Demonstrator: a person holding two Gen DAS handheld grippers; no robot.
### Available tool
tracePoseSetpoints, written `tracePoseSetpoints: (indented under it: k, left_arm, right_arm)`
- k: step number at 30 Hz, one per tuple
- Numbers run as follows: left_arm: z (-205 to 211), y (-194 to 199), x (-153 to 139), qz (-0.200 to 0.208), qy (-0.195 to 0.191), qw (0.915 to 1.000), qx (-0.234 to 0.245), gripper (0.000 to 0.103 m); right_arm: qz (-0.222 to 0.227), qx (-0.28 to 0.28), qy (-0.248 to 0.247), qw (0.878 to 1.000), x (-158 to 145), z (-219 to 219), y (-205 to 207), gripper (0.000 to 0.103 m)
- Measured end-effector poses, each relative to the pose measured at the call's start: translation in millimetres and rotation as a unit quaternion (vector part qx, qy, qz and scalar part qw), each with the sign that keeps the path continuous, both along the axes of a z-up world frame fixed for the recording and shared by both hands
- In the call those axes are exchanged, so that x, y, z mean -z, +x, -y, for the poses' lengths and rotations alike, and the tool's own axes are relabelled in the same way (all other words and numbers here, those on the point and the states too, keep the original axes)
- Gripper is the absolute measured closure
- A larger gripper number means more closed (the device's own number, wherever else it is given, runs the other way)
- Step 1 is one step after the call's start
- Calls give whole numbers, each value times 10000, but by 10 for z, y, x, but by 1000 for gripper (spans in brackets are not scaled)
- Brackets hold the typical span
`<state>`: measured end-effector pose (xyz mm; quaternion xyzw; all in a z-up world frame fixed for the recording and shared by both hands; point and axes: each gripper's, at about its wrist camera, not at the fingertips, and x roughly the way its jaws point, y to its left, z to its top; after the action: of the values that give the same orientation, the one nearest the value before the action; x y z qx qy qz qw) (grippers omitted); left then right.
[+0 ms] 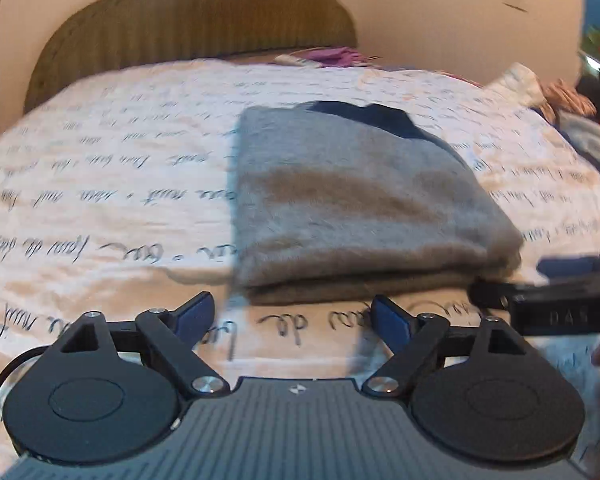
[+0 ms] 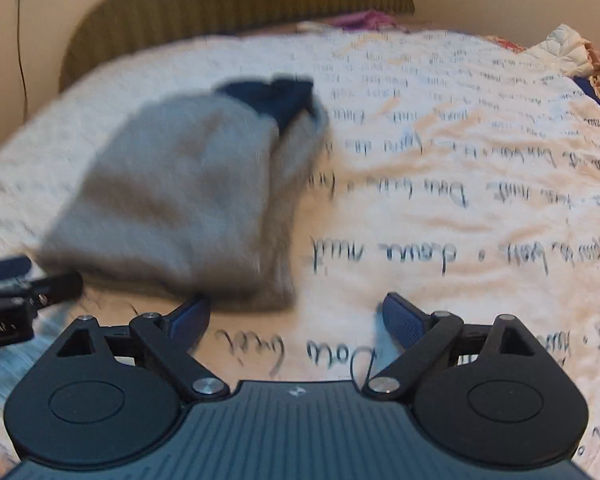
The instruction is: Fold small clothes
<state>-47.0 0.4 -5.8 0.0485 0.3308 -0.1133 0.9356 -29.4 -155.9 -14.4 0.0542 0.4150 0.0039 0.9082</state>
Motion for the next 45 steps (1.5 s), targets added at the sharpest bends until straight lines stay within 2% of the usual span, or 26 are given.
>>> tracePoseSetpoints:
  k: [2,7,13,45]
  left_arm:
    - [50,-33,84,53,201,9998,39,5]
    - [16,5,112,-15,110,9999,46,0]
    - [26,-8,128,-3,96,10000,-26,0]
    - [28,-8,143,-4,57,10000,-66,0]
  right_arm:
    - [76,62,-7,10000,28,-37,-38,0]
    - [357,204,-209,9989,103,-135,-126,0]
    - [475,248,84,9985,115,-48,-147,0]
    - [543,280,43,9981,131,-78,-185,0]
